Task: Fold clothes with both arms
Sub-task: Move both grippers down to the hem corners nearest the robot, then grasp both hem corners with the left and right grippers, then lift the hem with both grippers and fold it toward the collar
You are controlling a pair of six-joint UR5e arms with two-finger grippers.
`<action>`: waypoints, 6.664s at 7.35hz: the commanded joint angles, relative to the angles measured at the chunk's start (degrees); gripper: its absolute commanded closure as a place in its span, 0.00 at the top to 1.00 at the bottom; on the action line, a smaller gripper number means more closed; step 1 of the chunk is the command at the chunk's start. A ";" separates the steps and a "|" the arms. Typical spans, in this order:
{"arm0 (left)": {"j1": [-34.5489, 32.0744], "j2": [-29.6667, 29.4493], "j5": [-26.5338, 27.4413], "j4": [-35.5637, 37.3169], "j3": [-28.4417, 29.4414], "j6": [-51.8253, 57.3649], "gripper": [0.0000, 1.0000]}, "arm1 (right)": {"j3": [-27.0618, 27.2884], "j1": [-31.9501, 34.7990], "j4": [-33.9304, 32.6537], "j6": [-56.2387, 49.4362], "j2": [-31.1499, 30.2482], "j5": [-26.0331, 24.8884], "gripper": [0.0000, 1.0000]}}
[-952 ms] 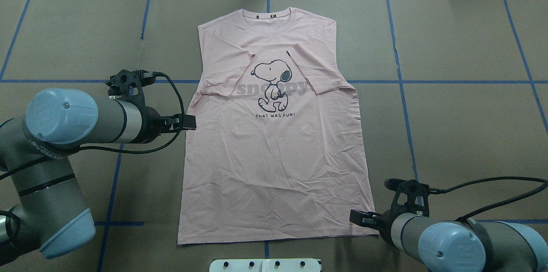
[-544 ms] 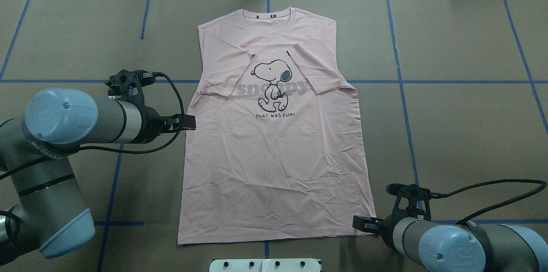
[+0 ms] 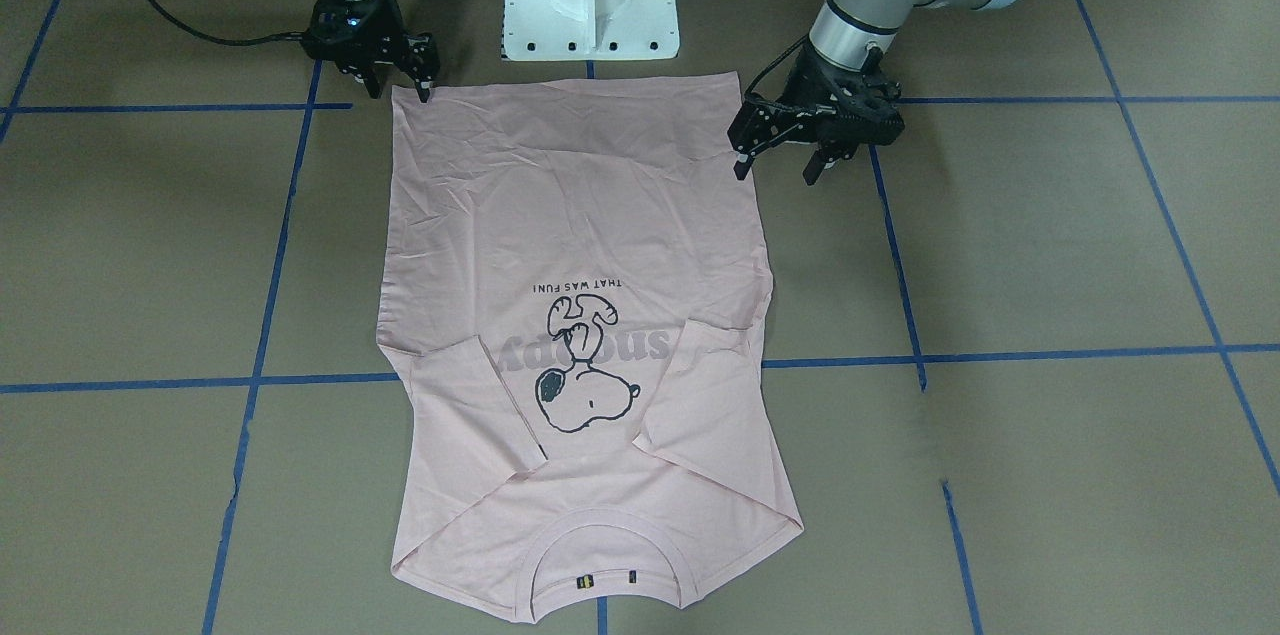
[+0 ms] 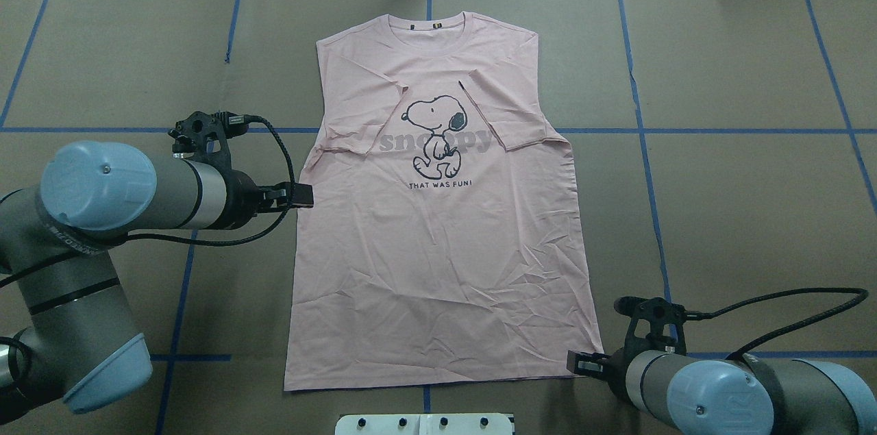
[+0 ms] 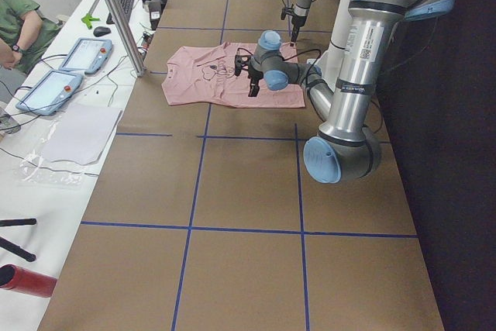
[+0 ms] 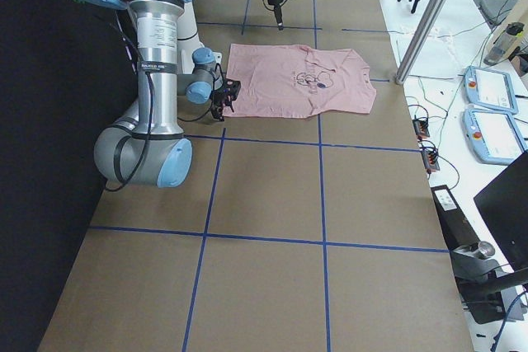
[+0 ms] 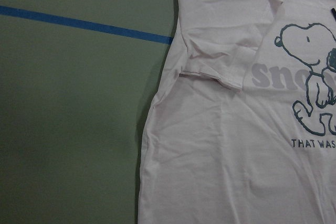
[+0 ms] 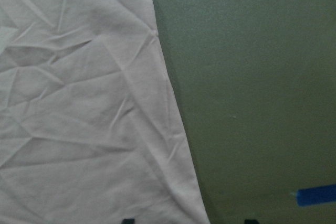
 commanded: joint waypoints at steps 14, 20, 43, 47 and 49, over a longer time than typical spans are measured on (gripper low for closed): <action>26.28 2.39 7.38 16.17 -6.33 -36.40 0.97 | 3.38 1.39 0.33 0.00 0.16 0.04 0.00; 25.66 1.68 8.26 16.08 -2.90 -36.40 0.82 | 3.47 1.83 0.33 0.00 0.25 0.31 0.00; 2.77 -4.71 7.21 22.39 -10.98 -2.15 0.00 | -11.84 38.28 0.24 -36.29 20.75 26.67 0.00; -10.53 -8.50 2.02 1.95 14.01 5.06 0.00 | -34.10 43.48 0.77 -37.52 36.34 27.64 0.00; -10.99 -9.74 2.11 -4.89 21.41 5.08 0.00 | -40.80 45.15 0.86 -40.95 38.64 28.61 0.00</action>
